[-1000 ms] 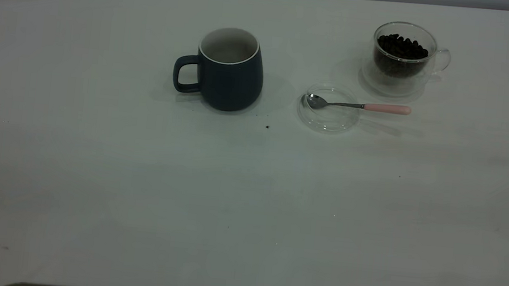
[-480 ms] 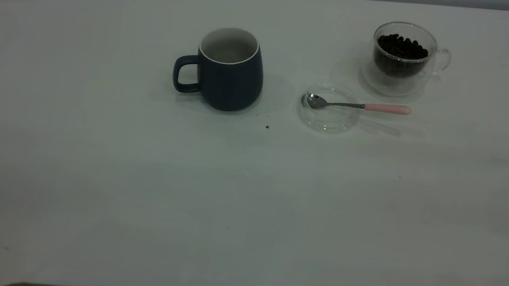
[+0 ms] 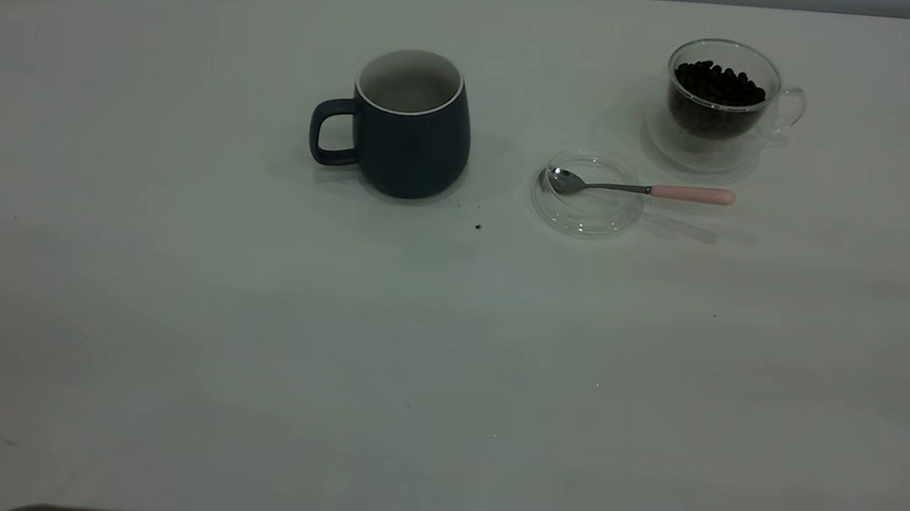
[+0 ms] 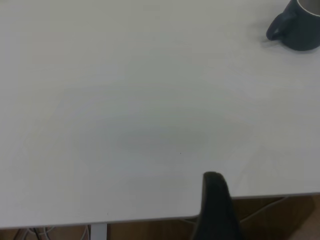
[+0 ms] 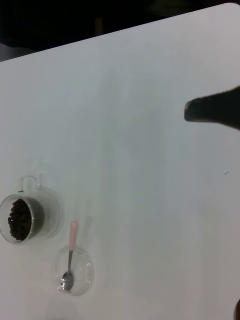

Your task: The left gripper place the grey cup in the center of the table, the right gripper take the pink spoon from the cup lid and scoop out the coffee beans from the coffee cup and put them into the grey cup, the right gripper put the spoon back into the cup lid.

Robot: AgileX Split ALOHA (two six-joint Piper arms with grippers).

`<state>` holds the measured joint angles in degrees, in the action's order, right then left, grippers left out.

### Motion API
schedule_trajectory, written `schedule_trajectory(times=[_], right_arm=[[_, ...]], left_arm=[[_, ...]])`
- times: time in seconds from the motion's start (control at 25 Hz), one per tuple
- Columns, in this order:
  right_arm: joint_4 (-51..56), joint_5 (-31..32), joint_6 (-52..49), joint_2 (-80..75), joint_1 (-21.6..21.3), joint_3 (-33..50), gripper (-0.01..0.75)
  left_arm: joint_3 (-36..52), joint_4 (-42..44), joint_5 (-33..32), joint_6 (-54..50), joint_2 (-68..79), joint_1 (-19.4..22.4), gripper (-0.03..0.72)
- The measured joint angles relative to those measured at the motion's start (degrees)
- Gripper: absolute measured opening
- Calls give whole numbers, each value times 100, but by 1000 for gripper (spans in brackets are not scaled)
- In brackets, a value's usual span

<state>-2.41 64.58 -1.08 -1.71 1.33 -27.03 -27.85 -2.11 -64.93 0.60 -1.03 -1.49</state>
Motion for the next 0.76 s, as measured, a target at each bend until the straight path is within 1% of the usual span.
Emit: schedule_trajectory(times=[0.28,0.76], right_arm=[[82,0,276,8,0,0,575],[197,0,307,8,0,0,575]], left_arm=[[0,0,0,-5,0,0,567],[0,0,0,-5,0,0,567]])
